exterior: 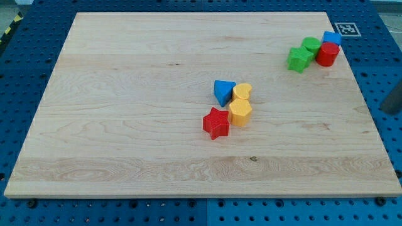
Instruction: Place the green star horizontal to the hexagon
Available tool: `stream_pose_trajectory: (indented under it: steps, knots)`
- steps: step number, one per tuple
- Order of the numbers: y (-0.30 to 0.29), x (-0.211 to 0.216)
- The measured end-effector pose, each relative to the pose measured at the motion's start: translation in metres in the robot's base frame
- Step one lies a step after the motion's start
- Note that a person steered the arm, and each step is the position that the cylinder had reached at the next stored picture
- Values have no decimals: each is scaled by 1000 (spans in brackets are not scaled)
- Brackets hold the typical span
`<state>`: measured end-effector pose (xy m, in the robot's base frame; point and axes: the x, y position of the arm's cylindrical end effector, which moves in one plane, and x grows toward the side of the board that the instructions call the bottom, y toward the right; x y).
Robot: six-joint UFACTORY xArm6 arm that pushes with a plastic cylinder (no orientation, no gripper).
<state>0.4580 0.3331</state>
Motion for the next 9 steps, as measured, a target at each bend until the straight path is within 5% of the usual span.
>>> stream_pose_trajectory:
  steps: [2,4,7,9]
  knots:
    - [-14,-67]
    - [-108,-83]
    - [-76,-86]
    - [-201,-95]
